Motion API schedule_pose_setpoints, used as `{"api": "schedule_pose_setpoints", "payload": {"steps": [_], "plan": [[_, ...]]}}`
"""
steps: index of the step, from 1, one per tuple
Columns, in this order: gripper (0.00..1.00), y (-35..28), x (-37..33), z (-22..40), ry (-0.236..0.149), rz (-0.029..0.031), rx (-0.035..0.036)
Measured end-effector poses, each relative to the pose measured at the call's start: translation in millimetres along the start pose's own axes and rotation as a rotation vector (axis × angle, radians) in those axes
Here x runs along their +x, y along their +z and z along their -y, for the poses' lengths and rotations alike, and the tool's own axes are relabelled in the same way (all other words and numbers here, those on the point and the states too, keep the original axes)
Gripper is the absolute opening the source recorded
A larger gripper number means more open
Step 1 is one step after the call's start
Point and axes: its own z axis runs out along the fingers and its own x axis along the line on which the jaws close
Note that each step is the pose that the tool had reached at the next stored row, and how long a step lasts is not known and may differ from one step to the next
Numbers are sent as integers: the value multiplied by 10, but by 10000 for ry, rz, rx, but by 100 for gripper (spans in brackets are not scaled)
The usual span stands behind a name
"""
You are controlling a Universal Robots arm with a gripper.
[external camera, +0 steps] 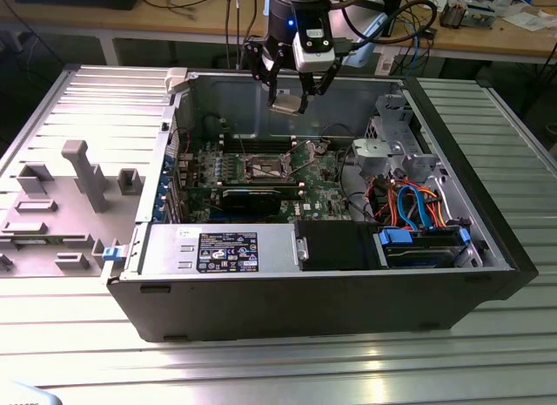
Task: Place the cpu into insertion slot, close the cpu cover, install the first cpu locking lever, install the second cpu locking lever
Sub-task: 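Place the cpu into insertion slot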
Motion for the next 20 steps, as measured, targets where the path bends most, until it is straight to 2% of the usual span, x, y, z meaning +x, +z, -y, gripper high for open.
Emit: {"api": "schedule_pose_setpoints", "payload": {"steps": [20], "plan": [[55,0,0,0,180,13,-3]]}}
